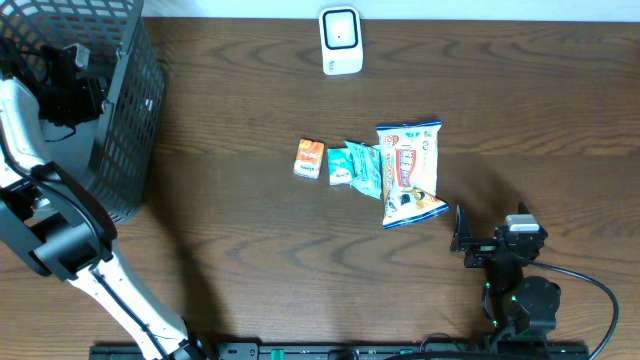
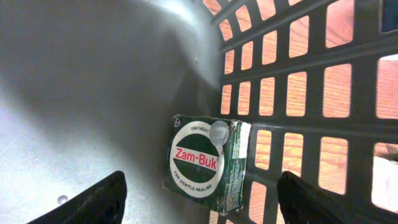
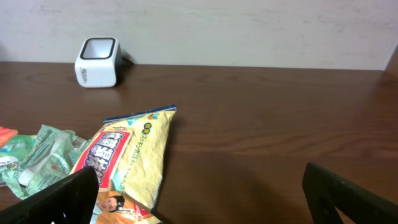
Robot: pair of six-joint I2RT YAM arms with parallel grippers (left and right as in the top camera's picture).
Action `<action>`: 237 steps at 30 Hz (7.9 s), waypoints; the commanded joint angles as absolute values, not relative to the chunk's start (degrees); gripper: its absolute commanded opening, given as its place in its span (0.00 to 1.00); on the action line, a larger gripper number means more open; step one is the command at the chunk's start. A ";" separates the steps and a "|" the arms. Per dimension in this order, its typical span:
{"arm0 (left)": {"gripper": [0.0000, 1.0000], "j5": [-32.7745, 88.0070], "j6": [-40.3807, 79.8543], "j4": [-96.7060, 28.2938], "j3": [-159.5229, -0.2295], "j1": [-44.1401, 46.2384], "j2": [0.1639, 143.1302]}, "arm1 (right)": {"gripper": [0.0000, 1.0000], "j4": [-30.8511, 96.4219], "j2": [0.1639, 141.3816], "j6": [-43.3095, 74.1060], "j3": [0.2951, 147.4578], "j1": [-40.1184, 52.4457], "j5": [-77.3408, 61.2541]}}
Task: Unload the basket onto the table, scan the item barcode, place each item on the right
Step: 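Grasp the green Zam-Buk tin in the basket corner with the left gripper, then lift the tin out and hold its barcode at the scanner, then set the Zam-Buk tin down left of the orange box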
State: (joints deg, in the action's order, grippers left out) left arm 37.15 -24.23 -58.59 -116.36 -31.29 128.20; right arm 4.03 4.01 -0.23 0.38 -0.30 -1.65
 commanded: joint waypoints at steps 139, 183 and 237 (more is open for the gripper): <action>0.24 23.51 -10.48 -31.77 -99.24 -25.32 115.00 | 0.99 4.27 3.77 0.36 0.32 -0.56 -1.63; 0.23 6.33 15.31 -59.96 -98.35 11.53 98.08 | 0.99 4.27 3.77 0.36 0.32 -0.56 -1.63; 0.46 8.67 14.41 -53.87 -99.24 14.04 107.35 | 0.99 4.27 3.77 0.36 0.32 -0.56 -1.63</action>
